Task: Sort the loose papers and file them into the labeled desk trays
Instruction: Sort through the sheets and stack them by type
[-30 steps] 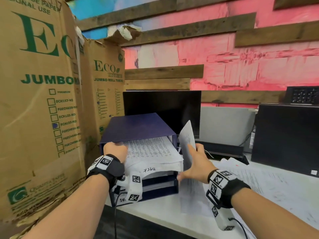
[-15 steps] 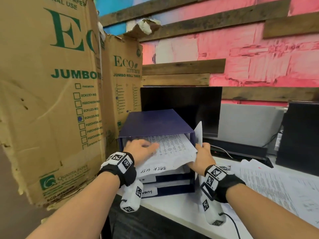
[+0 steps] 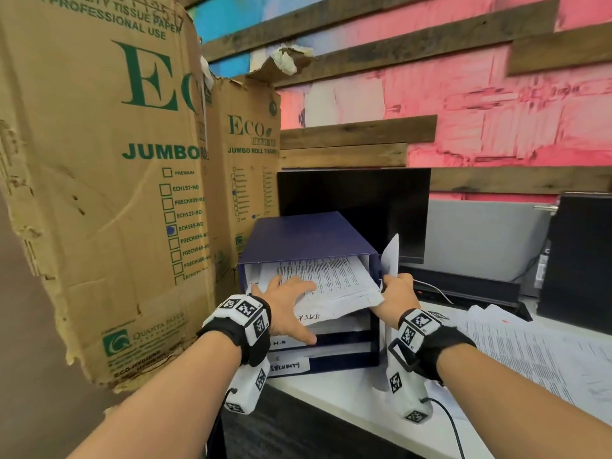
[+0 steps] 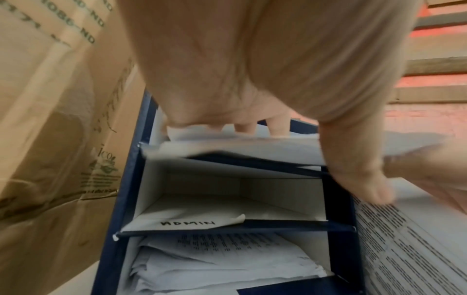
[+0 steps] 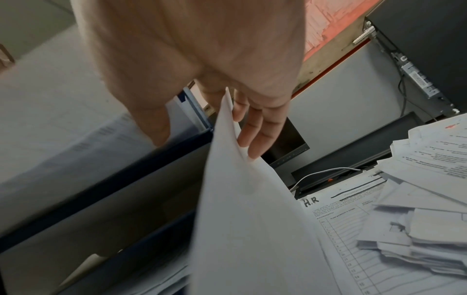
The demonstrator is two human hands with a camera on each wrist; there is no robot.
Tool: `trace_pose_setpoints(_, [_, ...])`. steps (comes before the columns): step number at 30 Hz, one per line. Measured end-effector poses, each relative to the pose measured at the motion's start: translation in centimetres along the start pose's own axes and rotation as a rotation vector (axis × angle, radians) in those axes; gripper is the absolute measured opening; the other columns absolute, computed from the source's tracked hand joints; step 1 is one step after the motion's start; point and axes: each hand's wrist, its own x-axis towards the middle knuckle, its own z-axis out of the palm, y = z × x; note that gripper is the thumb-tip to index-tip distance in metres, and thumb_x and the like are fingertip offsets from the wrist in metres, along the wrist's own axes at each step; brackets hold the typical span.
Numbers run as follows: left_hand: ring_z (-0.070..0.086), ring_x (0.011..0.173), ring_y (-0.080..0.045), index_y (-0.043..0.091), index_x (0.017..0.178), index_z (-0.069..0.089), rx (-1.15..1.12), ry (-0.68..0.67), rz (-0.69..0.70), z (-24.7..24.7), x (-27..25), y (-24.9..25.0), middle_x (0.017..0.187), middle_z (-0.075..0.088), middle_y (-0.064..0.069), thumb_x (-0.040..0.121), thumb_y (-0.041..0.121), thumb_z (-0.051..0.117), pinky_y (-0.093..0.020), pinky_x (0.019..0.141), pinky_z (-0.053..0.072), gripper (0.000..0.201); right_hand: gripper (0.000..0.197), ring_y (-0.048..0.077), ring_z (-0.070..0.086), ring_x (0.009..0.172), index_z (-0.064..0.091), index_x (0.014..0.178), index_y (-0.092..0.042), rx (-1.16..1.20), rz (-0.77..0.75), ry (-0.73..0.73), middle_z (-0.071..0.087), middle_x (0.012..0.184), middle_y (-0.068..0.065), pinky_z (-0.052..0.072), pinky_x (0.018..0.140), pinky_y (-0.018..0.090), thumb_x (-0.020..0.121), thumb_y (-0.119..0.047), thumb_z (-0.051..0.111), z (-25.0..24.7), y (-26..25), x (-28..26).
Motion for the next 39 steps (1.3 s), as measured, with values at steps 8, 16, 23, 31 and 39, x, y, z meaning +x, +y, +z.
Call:
trace_pose_setpoints(8, [0.036,0.136,-0.021,0.041,0.136,0.043,-0.146,0.231,-0.11,-0.3,2.5,-0.3,0.145,0.044,0.01,0.084,0.061,0.055,-0.051,0.113,0.021,0.057,0.054,0.021,0.052,0.095,0.049,0.125,-0.001,0.023,0.034,0.02,0.029,0.133,0.007,0.04,0.088,0.024,0.084,-0.032,0.067,-1.0,1.8,-0.4])
trace_pose_setpoints(16, [0.054,0.111,-0.034,0.03,0.123,0.052,0.06,0.236,-0.293,-0.9,5.8,0.2,0.121,0.06,-0.007,0.092,0.016,0.043,-0.055,0.102,0.035,0.035,0.05,0.025,0.053,0.114,0.042,0.139,-0.005,-0.019,-0.004,0.061,0.031,0.141,0.006,0.04,0.089,0.021,0.091,-0.013,0.055,-2.1,3.6,0.8])
trace_pose_setpoints(23, [0.053,0.114,-0.03,0.036,0.129,0.049,0.124,0.206,-0.275,-0.9,7.0,0.0,0.124,0.058,0.001,0.093,0.05,0.042,-0.052,0.101,0.035,0.039,0.05,0.023,0.058,0.098,0.042,0.139,-0.005,-0.001,0.017,0.042,0.035,0.136,0.004,0.048,0.079,0.023,0.091,-0.01,0.054,-2.0,5.0,1.3])
trace_pose_setpoints(31, [0.061,0.099,-0.031,0.023,0.118,0.057,0.224,0.25,-0.239,-0.9,5.9,0.9,0.109,0.063,-0.008,0.093,0.01,0.039,-0.037,0.076,0.045,0.033,0.051,0.019,0.056,0.105,0.041,0.141,-0.008,0.034,0.021,0.039,0.033,0.14,0.002,0.049,0.09,0.026,0.091,-0.011,0.054,-1.9,5.6,1.0])
trace_pose_setpoints(39, [0.062,0.098,-0.033,0.019,0.107,0.066,0.155,0.357,-0.336,0.1,6.8,1.5,0.105,0.065,-0.011,0.087,0.001,0.043,-0.037,0.078,0.049,0.036,0.05,0.009,0.06,0.078,0.043,0.141,-0.011,0.054,0.006,0.055,0.037,0.134,-0.002,0.05,0.064,0.018,0.092,-0.013,0.055,-2.3,6.8,1.5])
